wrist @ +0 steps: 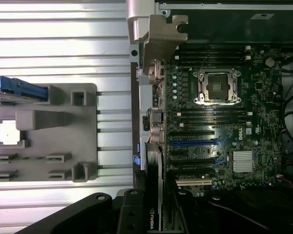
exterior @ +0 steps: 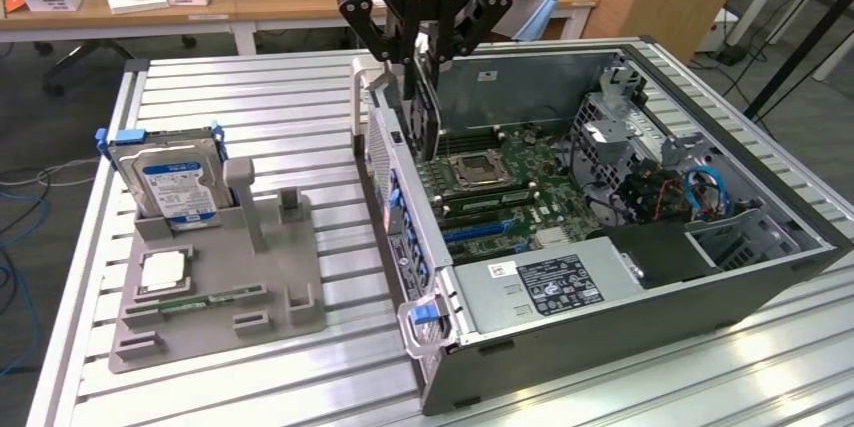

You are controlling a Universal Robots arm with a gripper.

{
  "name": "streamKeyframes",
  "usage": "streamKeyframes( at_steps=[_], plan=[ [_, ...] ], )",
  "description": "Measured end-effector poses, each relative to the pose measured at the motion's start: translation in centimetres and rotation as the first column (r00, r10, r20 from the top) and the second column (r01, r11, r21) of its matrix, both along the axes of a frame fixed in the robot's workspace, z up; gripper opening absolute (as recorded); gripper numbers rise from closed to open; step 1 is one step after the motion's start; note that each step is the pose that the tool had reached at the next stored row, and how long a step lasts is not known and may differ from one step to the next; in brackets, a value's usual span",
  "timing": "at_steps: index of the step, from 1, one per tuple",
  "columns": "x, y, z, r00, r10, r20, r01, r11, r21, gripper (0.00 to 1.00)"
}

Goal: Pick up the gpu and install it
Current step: 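Pick up the gpu and move the gpu toward the slot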

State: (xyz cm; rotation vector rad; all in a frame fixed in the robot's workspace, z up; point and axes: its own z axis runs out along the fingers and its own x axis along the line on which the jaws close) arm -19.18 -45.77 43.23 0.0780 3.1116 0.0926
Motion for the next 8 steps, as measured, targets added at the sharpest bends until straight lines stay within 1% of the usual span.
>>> streamKeyframes(
  at_steps=[8],
  plan=[
    [0.35,0.0,0.0,1.0,0.0,0.0001,0.0,1.0,0.0,0.26]
  ],
)
